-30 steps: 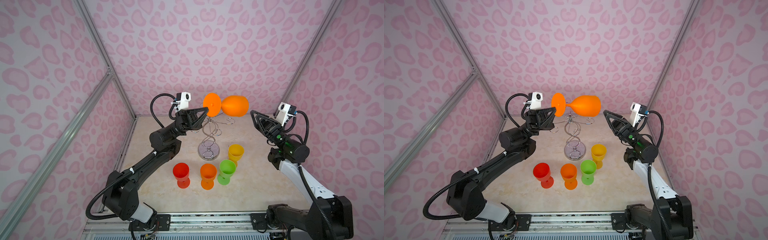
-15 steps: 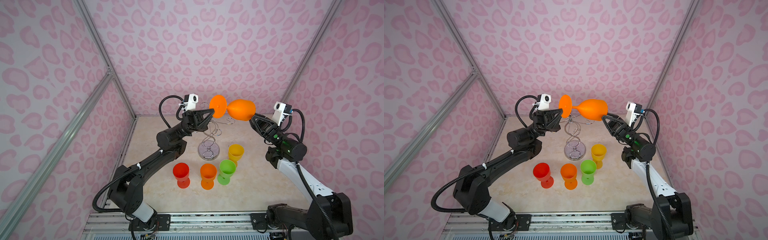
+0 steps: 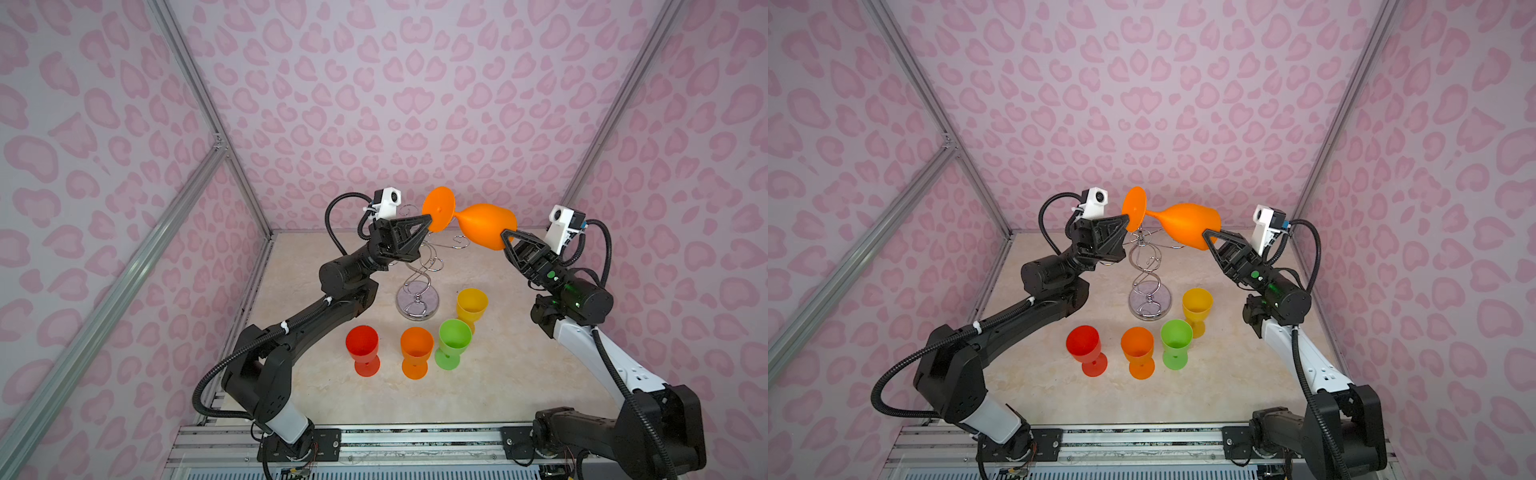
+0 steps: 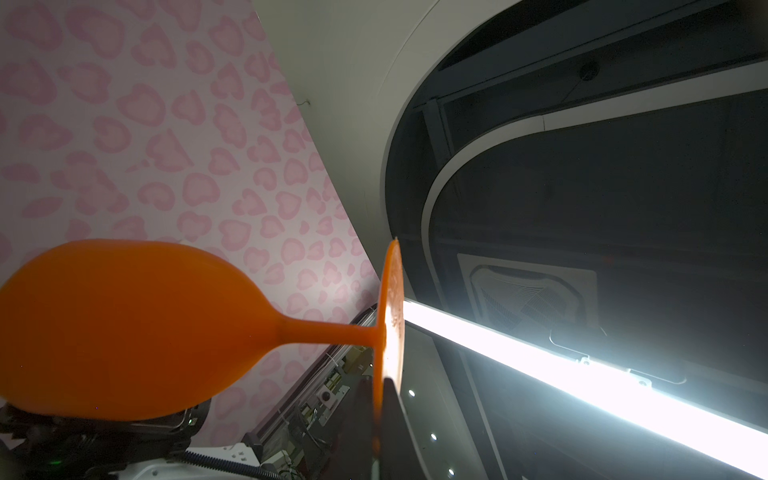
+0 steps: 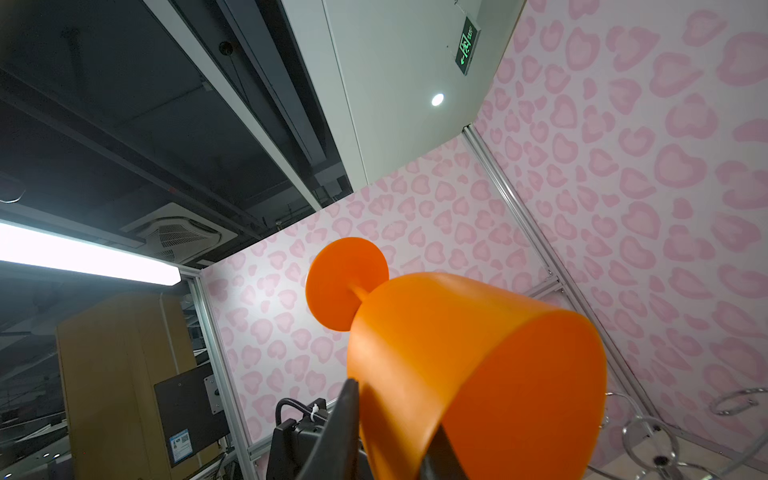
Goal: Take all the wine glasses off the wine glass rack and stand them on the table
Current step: 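Close the right gripper on the orange glass bowl held by the left gripper, then pull the orange glass away with the right gripper while the left gripper opens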
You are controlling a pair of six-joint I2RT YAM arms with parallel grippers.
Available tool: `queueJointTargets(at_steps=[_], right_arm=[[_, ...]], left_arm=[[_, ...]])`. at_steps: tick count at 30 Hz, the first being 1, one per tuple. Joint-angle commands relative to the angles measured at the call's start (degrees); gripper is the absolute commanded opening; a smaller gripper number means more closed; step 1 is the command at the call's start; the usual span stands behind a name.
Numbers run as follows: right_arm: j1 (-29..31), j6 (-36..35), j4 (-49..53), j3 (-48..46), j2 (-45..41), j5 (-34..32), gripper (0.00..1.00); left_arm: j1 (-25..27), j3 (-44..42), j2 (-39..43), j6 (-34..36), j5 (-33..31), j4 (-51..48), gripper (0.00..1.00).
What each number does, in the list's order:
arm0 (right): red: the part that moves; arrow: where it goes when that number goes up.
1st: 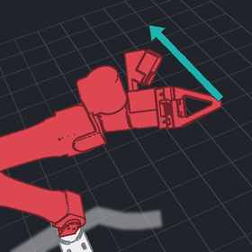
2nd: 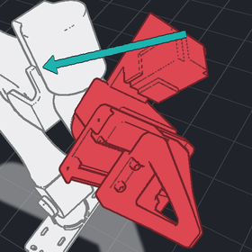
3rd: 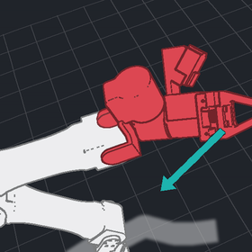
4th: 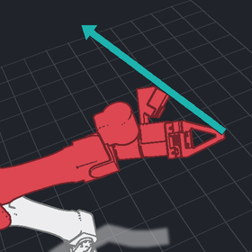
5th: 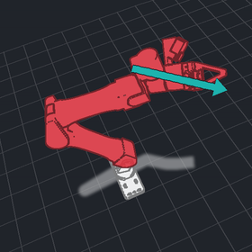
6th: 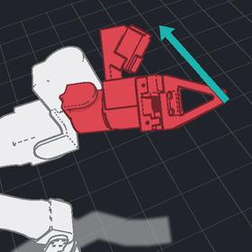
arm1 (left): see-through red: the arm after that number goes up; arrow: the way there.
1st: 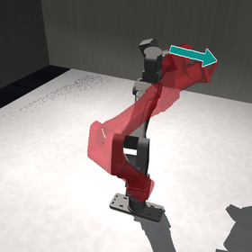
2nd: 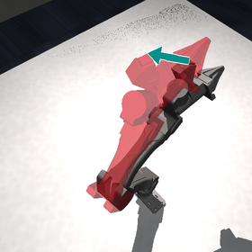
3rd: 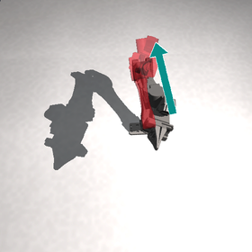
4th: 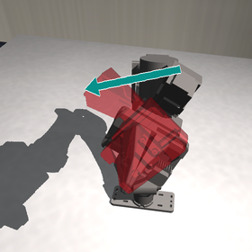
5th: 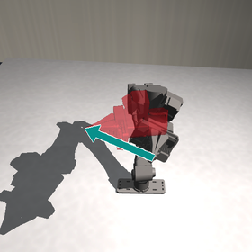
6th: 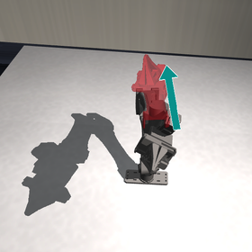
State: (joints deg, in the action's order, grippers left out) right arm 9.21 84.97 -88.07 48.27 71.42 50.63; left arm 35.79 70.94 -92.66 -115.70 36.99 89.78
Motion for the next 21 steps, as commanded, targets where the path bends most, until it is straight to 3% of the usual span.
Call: queueJointTargets(at_steps=[1, 6, 11, 14, 16, 18, 19, 21], right_arm=[[0.1, 0.2, -1.2, -0.6, -0.4, 0.6, 0.13], [0.1, 0.5, -1.2, -1.1, -1.4, -0.4, 0.0], [-1.2, 1.7, -0.6, -0.2, -2.3, -2.2, 0.0], [-3.2, -0.6, 5.5, 1.4, -3.9, -1.7, 0.0], [-5.0, -5.6, 15.2, 2.9, -6.1, -1.0, 0.0], [-6.9, -15.5, 31.5, 5.3, -9.7, -0.7, 0.0], [-7.4, -21.7, 41.6, 6.8, -11.8, -1.3, 0.0], [-7.6, -41.1, 70.2, 13.8, -15.9, -7.3, 0.0]], left_arm=[[0.2, 0.5, -0.5, 0.7, 1.1, 1.6, 0.13], [0.1, 0.6, -1.0, 0.5, 0.8, 1.6, 0.26], [0.2, 0.4, -1.2, 1.5, 1.4, 1.6, 0.46], [0.2, -0.2, -0.7, 3.2, 2.6, 1.6, 0.56], [0.3, -0.9, -0.2, 4.7, 3.8, 1.6, 0.6], [0.4, -1.5, 0.4, 6.6, 5.5, 1.6, 0.64], [0.3, -1.7, 0.8, 7.3, 6.3, 1.6, 0.65], [0.4, -2.1, 1.4, 8.9, 8.1, 1.6, 0.67]])
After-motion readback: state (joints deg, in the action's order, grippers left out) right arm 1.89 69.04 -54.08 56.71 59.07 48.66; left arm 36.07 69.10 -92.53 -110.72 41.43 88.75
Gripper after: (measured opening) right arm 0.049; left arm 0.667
